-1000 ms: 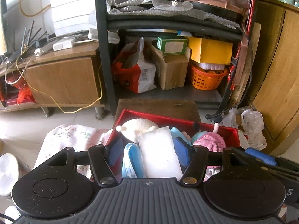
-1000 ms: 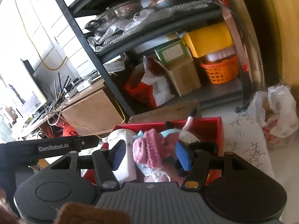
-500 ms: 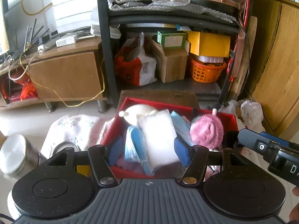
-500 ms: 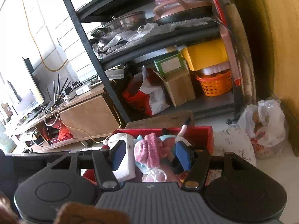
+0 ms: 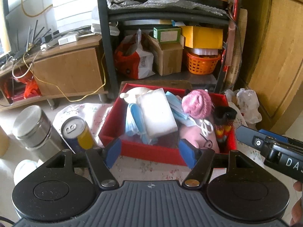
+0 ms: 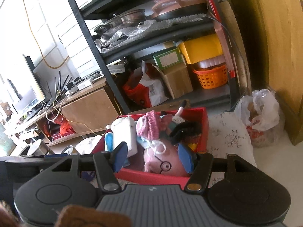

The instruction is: Organize soft objects

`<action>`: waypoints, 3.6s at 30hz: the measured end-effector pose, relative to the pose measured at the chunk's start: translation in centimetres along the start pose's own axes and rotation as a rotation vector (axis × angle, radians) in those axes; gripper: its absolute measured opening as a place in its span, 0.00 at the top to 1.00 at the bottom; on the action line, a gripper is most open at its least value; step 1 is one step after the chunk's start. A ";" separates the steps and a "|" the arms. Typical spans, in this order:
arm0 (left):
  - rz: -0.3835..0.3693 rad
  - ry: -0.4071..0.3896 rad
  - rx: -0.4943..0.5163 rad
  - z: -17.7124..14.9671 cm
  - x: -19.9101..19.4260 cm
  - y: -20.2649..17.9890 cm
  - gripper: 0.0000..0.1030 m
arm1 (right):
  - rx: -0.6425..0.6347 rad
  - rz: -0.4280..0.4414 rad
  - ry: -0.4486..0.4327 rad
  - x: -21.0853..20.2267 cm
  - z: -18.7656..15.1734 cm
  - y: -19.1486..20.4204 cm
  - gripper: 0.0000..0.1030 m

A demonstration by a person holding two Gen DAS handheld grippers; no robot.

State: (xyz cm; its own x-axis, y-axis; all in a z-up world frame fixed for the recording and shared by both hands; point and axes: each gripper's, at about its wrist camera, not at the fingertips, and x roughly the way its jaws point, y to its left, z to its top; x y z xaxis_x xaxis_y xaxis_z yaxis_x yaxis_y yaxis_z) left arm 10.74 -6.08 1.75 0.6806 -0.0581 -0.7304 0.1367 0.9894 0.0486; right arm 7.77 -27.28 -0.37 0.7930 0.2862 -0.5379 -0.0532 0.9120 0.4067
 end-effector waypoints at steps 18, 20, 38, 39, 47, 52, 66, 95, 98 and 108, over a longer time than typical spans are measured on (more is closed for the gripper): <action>-0.013 -0.067 0.051 -5.1 -6.2 -1.4 0.23 | 0.031 0.020 -0.036 -6.3 -4.1 0.9 0.70; -0.013 -0.076 0.051 -5.5 -6.6 -1.5 0.22 | 0.028 0.016 -0.046 -6.9 -4.3 0.9 0.70; -0.027 -0.088 0.038 -6.6 -7.0 -1.3 0.18 | -0.020 -0.027 -0.098 -8.4 -5.1 1.0 0.70; -0.027 -0.089 0.037 -6.5 -7.0 -1.4 0.18 | -0.023 -0.032 -0.100 -8.3 -5.1 1.0 0.70; -0.025 -0.086 0.011 -6.6 -6.7 -1.0 0.17 | -0.060 -0.076 -0.108 -8.2 -5.3 1.3 0.70; -0.012 -0.088 0.016 -6.7 -6.7 -1.1 0.16 | -0.072 -0.063 -0.095 -7.9 -5.6 1.8 0.70; 0.005 -0.091 0.010 -6.7 -6.8 -1.1 0.16 | -0.070 -0.054 -0.098 -7.7 -5.8 1.9 0.70; 0.017 -0.089 0.012 -6.7 -6.7 -1.0 0.16 | -0.051 -0.043 -0.085 -7.5 -5.9 1.8 0.70; 0.018 -0.089 0.012 -6.7 -6.7 -1.0 0.16 | -0.050 -0.044 -0.086 -7.5 -5.8 1.8 0.70; 0.025 -0.093 0.018 -6.6 -6.7 -1.1 0.17 | -0.049 -0.044 -0.083 -7.5 -5.9 1.8 0.70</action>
State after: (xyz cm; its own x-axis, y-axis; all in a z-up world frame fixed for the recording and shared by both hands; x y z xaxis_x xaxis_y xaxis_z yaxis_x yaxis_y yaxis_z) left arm 1.22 -5.89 2.09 0.7477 -0.0460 -0.6624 0.1311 0.9882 0.0793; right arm -1.87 -26.08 0.06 0.8427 0.2218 -0.4905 -0.0451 0.9371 0.3463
